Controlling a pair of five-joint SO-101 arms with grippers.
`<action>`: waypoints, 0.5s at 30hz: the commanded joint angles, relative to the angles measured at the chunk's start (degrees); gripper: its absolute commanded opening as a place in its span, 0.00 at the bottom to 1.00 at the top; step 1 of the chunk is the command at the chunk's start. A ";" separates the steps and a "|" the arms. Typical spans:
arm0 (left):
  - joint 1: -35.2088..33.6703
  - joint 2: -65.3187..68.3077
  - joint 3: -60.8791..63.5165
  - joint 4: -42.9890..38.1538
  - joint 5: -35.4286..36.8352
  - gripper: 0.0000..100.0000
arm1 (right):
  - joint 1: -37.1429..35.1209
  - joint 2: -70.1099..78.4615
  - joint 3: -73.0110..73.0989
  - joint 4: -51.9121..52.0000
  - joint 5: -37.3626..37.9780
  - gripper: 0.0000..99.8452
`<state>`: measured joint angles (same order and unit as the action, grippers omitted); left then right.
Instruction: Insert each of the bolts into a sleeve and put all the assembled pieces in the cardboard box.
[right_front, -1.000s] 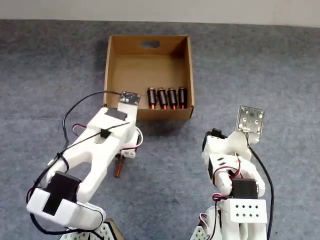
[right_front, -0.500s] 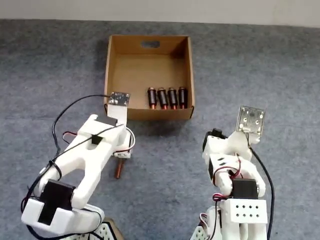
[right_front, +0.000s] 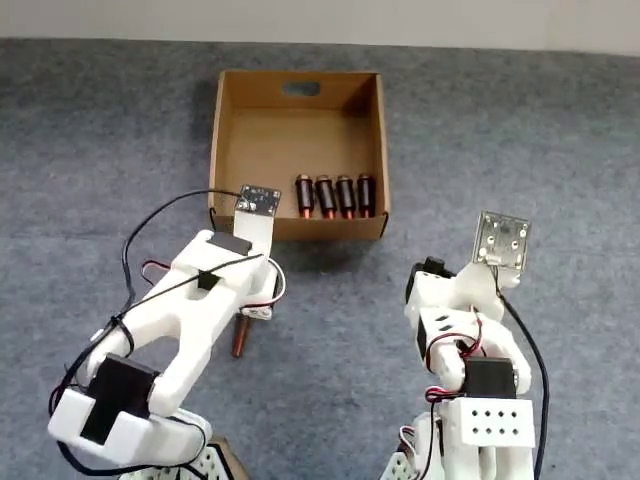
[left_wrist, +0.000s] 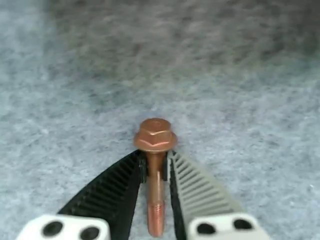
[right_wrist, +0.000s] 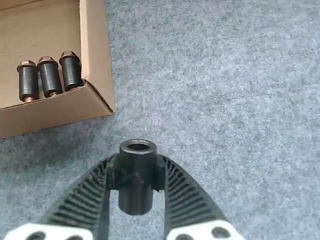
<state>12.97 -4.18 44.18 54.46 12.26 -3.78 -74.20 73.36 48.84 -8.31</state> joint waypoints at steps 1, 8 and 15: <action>0.22 -0.84 -1.98 -2.81 0.18 0.03 | 0.31 -1.01 -0.48 -0.84 -0.53 0.01; 0.22 -5.49 -6.37 4.48 0.18 0.01 | 0.31 -1.10 -0.48 -0.66 -0.53 0.01; -0.13 -22.90 -14.02 15.74 0.18 0.01 | -2.15 -1.10 -1.27 0.75 -0.44 0.01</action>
<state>12.88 -18.42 34.24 68.70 12.44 -3.87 -74.20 73.36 49.54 -8.31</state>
